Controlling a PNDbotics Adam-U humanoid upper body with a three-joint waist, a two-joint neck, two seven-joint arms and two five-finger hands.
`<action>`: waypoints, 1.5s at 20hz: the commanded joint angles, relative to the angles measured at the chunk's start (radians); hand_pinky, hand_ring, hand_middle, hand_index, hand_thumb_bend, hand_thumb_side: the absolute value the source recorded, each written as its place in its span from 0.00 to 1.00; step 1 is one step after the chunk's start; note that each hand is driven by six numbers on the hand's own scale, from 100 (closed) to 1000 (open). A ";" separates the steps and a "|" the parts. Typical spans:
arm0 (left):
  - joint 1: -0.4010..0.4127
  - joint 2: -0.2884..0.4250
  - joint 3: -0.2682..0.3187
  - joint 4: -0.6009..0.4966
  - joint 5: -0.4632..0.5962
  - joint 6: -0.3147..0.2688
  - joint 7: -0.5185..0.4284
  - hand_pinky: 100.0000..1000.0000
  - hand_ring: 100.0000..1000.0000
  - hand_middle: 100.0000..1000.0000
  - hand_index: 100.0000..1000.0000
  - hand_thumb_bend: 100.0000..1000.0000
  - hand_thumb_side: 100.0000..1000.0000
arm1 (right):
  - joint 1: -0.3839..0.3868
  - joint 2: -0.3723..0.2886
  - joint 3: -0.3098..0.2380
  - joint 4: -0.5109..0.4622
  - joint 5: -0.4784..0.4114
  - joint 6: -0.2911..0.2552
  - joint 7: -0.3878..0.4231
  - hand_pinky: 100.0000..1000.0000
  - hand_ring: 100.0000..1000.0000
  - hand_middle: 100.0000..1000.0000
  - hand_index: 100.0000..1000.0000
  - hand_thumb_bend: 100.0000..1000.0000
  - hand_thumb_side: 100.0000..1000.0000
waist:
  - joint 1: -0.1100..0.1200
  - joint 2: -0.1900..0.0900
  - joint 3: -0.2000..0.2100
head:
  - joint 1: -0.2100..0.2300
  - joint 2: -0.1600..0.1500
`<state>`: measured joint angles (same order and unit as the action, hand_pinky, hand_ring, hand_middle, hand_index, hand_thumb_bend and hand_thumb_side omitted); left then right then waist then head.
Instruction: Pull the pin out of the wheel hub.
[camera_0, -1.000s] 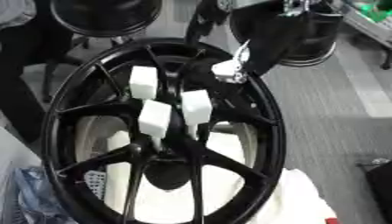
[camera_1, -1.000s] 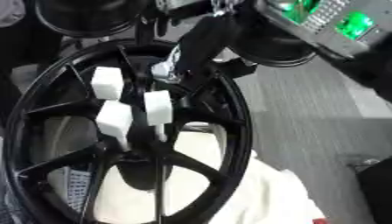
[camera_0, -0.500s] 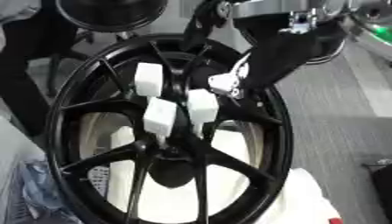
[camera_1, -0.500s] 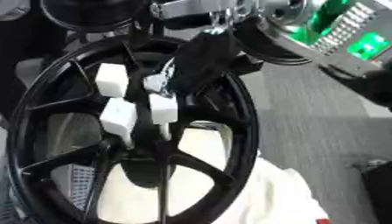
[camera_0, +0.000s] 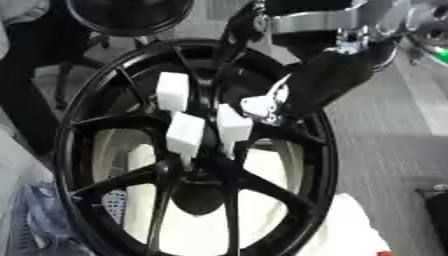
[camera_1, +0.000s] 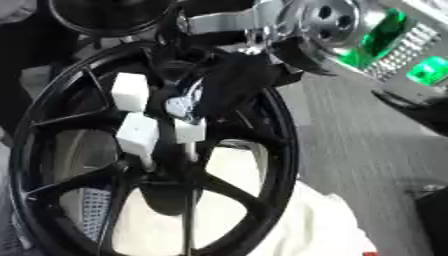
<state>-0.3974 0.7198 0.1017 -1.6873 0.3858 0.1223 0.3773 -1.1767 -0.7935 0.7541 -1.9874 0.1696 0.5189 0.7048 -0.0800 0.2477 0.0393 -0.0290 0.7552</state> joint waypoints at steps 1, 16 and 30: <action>-0.011 0.020 0.004 -0.010 0.001 0.000 -0.005 0.77 0.85 0.85 0.90 0.60 0.46 | 0.000 -0.032 -0.006 -0.007 -0.013 0.033 0.027 0.89 0.88 0.82 0.86 0.09 0.57 | 0.005 -0.014 0.001 | 0.005 -0.006; -0.013 0.007 0.000 -0.008 0.005 0.002 -0.010 0.77 0.85 0.85 0.90 0.59 0.46 | 0.066 -0.006 0.018 0.081 0.030 -0.039 0.022 0.90 0.90 0.84 0.87 0.18 0.44 | 0.013 -0.002 0.012 | -0.003 -0.016; -0.016 -0.002 0.000 -0.008 0.008 0.004 -0.010 0.78 0.85 0.85 0.89 0.58 0.46 | 0.075 0.031 0.039 0.142 0.032 -0.070 -0.001 0.89 0.89 0.83 0.86 0.18 0.44 | 0.014 0.010 0.019 | -0.004 -0.022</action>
<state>-0.3978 0.7012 0.0957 -1.6869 0.3881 0.1261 0.3689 -1.0899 -0.7517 0.8026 -1.8469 0.2005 0.4485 0.6972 -0.0752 0.2725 0.0570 -0.0313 0.7449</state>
